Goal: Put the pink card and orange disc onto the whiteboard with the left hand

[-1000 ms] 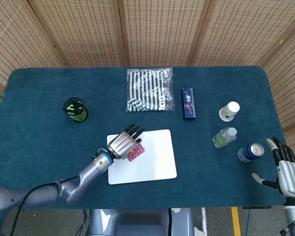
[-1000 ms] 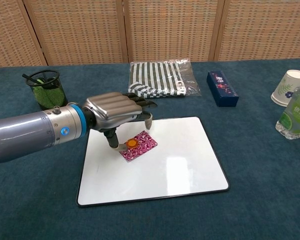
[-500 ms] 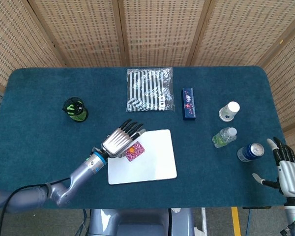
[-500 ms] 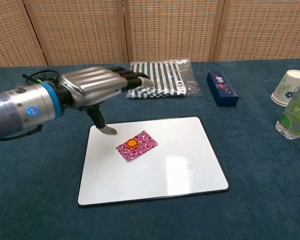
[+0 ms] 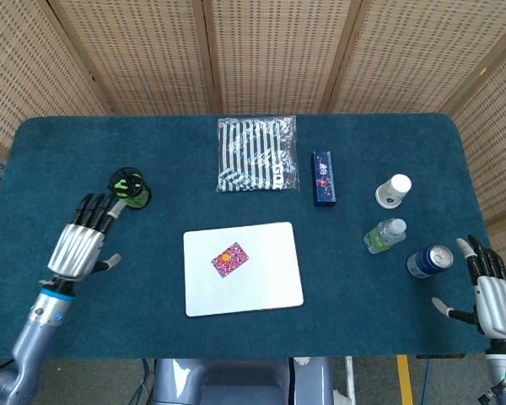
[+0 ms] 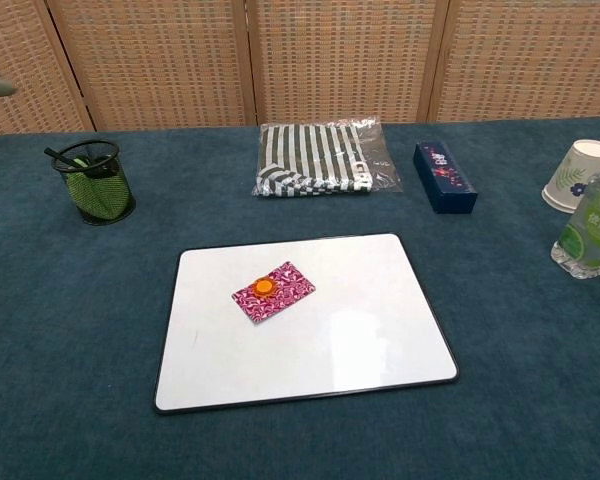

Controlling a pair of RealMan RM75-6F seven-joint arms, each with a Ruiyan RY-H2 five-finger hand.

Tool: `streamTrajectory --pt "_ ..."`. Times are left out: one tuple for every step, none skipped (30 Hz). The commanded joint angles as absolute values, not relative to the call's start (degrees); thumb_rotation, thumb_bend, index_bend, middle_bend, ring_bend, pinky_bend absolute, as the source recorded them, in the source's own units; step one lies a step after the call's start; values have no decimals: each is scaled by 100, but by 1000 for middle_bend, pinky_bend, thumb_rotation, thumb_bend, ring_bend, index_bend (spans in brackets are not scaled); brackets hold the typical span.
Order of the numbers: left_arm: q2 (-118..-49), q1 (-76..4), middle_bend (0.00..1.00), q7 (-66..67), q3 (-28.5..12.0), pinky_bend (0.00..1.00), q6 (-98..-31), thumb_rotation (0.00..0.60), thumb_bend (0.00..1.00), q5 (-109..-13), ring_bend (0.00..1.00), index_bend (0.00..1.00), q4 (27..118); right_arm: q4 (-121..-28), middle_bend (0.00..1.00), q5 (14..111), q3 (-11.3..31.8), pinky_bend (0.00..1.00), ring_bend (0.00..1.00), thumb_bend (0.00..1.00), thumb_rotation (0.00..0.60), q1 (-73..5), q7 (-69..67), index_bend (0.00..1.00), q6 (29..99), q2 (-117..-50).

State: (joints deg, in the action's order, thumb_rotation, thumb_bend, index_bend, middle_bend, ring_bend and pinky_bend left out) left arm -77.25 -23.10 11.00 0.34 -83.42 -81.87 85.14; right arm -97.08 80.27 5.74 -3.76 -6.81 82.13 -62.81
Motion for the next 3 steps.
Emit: streamTrajectory --pt "-7810 -1336 0 -209 330 0 -9071 600 0 -7939 0 0 7532 -9716 0 8034 572 0 0 0 600 -379 -665 0 8213 -6279" --pt "-7819 -1243 0 -284 361 0 -9090 600 0 -7931 0 0 7417 -9716 0 8052 571 0 0 0 600 -379 -663 0 8224 -6282" --pt "-7812 -1185 0 -319 384 0 -9103 600 0 -7934 0 0 7356 -9713 0 8063 569 0 0 0 600 -379 -654 0 8232 -6284"
